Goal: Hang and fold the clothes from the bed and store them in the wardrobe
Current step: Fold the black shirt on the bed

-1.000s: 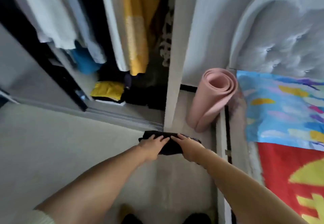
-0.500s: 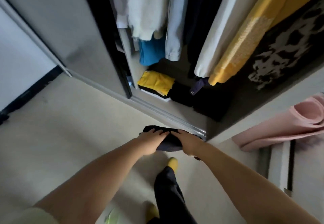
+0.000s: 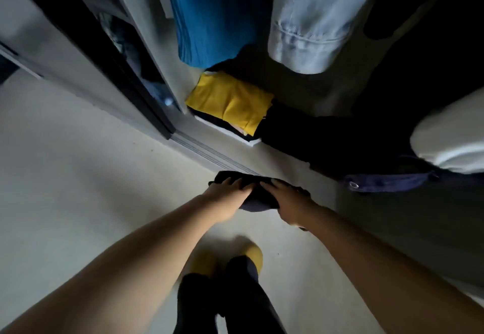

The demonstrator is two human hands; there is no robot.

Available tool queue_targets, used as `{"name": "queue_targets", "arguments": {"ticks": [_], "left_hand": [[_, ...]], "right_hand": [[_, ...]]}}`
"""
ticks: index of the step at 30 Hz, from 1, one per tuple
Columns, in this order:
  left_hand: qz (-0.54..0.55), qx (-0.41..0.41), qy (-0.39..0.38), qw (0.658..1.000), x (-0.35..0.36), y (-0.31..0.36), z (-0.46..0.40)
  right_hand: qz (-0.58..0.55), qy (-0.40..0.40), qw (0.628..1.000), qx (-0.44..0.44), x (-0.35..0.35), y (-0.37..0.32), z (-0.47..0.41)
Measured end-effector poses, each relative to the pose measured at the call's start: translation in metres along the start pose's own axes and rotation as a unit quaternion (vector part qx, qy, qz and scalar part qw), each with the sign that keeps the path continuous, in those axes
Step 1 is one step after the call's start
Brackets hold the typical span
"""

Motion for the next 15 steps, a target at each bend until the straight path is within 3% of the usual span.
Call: {"name": "queue_targets", "arguments": {"ticks": [4,10,15], "left_hand": [[-0.049,0.015,0.020,0.998,-0.010,-0.025,-0.093],[-0.130,0.087,0.199,0.967,-0.057,-0.014,-0.233],[-0.104,0.113,0.302,0.941,-0.077,-0.014,-0.316]], "right_hand": [[-0.026,0.008,1.000,0.013,0.014,0.044,-0.077],[-0.022,0.107,0.990,0.094,-0.007,0.149,-0.165],[0.059,0.191,0.958,0.206,-0.023,0.215,-0.206]]}}
Point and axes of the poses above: each hand's wrist, its own z-axis away from the middle knuckle, its own x-axis out of the palm, y = z × x, the point moved 10 cm from there along -z, towards the middle knuckle, and after that the axes turned 15 degrees about z, right-handed, at the moved point
